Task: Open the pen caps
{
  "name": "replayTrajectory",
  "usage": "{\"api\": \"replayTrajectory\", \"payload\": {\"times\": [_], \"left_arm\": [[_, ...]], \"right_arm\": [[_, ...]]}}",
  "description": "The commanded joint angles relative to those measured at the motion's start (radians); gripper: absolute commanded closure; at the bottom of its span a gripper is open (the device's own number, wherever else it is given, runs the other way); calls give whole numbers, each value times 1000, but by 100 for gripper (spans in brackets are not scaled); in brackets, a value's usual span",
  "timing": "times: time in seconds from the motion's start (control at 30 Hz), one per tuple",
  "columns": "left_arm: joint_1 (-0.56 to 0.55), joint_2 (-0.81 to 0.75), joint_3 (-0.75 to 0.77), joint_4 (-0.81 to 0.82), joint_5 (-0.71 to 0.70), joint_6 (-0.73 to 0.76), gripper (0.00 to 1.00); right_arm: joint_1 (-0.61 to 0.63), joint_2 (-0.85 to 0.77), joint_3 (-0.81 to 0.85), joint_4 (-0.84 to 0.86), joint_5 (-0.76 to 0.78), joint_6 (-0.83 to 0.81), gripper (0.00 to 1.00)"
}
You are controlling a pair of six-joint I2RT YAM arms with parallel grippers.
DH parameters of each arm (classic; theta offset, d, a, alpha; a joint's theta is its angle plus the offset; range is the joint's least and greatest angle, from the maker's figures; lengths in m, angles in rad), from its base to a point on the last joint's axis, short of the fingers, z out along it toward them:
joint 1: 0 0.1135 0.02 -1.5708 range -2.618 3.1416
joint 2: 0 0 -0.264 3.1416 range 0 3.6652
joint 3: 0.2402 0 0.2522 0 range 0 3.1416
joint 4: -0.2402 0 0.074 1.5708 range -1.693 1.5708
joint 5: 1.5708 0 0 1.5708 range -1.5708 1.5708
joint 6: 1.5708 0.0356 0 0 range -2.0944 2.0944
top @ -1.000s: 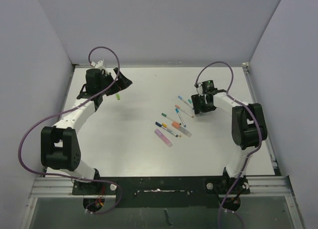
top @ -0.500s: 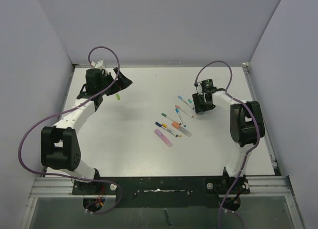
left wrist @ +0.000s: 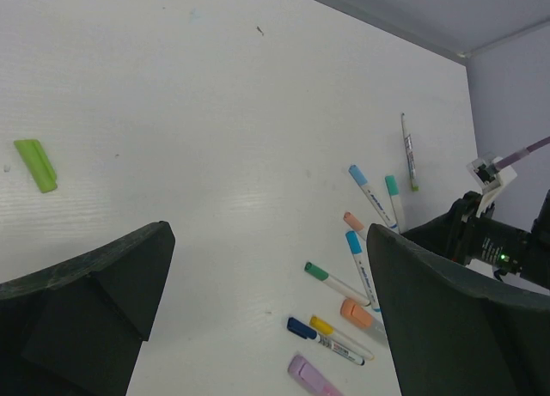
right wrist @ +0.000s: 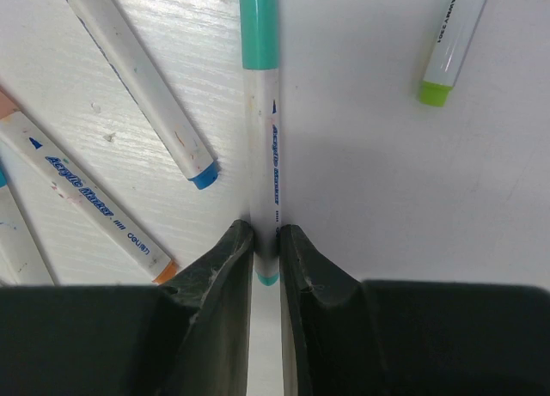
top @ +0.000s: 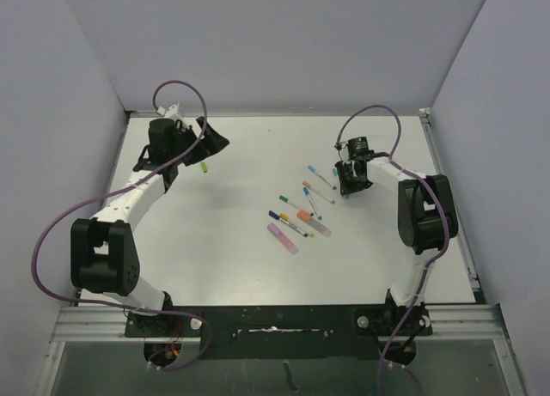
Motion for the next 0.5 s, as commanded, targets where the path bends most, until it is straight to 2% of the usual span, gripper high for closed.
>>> {"api": "replayTrajectory", "payload": {"times": [0.0,0.27,0.47], "left_arm": [[-16,-25,18,69,13,-4,3],[-47,-11,-7,156,76,-87,4],[-68,45,-28,298,163,-210,7]], "right_arm": [[6,-46,6,7,7,-16,99],[59,-219,-40,133,-19,-20,100],[91,-270,-26,203,-228,37,100]]}}
